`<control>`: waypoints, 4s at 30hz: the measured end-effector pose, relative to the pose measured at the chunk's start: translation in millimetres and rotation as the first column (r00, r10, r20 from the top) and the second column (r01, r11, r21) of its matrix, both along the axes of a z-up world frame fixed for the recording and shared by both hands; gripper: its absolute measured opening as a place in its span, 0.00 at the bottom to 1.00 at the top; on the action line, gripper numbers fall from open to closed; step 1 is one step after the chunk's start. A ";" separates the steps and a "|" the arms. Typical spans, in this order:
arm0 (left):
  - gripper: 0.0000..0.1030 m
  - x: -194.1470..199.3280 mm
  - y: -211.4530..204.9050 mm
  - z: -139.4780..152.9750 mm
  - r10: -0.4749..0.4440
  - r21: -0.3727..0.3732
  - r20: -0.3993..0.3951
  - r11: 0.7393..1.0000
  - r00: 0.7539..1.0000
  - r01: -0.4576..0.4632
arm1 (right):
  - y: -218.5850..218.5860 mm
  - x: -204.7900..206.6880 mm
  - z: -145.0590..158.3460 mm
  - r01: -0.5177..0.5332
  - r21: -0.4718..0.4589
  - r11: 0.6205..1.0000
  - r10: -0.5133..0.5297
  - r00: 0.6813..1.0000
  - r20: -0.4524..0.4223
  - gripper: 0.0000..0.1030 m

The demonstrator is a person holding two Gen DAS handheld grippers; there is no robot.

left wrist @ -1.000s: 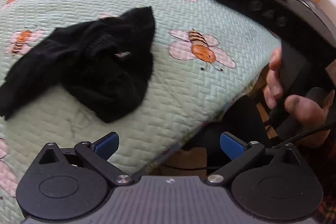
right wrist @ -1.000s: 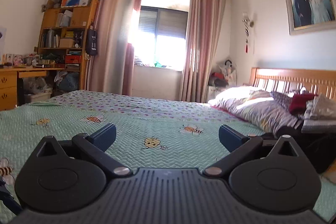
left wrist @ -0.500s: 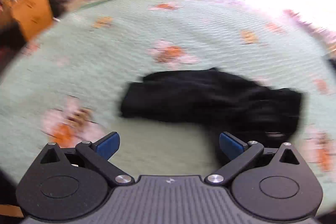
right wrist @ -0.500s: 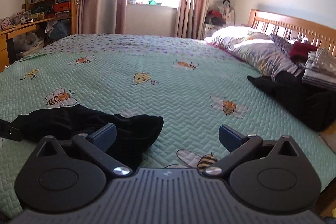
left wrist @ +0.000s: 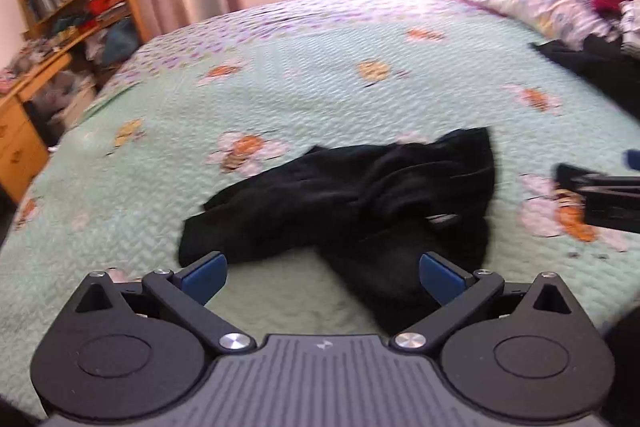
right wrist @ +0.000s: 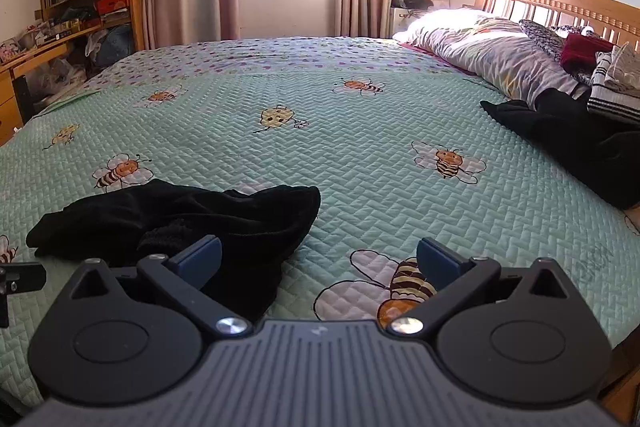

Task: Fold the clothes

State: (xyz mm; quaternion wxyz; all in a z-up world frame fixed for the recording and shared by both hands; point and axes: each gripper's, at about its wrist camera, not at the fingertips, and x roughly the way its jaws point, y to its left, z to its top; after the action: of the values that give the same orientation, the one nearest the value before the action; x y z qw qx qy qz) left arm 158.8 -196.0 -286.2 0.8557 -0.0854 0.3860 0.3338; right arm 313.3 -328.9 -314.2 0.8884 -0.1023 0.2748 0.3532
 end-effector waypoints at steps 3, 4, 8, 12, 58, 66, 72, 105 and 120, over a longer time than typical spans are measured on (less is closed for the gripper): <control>0.99 -2.5 -4.3 6.8 0.025 0.012 0.023 1.000 0.999 -0.026 | -3.8 3.8 1.0 0.006 0.012 1.000 -0.006 1.000 -0.009 1.00; 0.99 -5.7 -5.8 10.2 0.055 0.044 0.032 0.997 0.998 -0.056 | -4.1 3.6 1.6 0.002 0.015 1.000 -0.002 1.000 -0.006 1.00; 0.99 -28.5 -16.4 26.0 0.158 0.199 0.118 0.963 0.980 -0.179 | -9.7 -6.6 9.1 -0.044 0.098 0.994 0.039 0.998 0.053 1.00; 0.99 -29.4 -5.7 12.0 0.155 0.149 0.079 0.975 0.985 -0.165 | -11.3 -22.6 8.3 -0.129 0.186 0.974 0.089 0.974 0.209 1.00; 0.99 -92.5 68.9 -73.2 0.375 -0.044 -0.058 0.925 0.925 -0.377 | 112.0 -8.8 -53.8 -0.493 -0.058 0.868 0.496 0.862 0.099 0.13; 0.99 -110.5 69.1 -66.8 0.415 -0.070 -0.027 0.907 0.909 -0.416 | 93.6 21.4 56.7 -0.411 0.461 0.787 0.529 0.833 -0.161 0.10; 0.99 -125.2 73.2 -61.0 0.453 -0.082 -0.001 0.889 0.892 -0.452 | 60.3 34.2 135.1 -0.321 0.775 0.545 0.657 0.738 -0.156 0.10; 0.97 -7.9 35.2 -54.7 -0.039 0.159 0.088 0.987 0.995 0.025 | -44.3 60.4 -63.1 0.025 0.319 0.947 0.119 0.897 -0.425 0.56; 0.96 74.6 81.7 -76.0 0.076 -0.041 -0.121 0.996 0.990 -0.082 | -54.0 63.2 -78.9 0.024 0.359 0.933 0.157 0.870 -0.468 0.62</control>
State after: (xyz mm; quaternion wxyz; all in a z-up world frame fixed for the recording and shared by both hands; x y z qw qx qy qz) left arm 233.4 -114.3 -362.2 0.8149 -0.1003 0.4406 0.3630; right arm 376.5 -382.9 -393.2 0.7806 0.1421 0.4186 0.4419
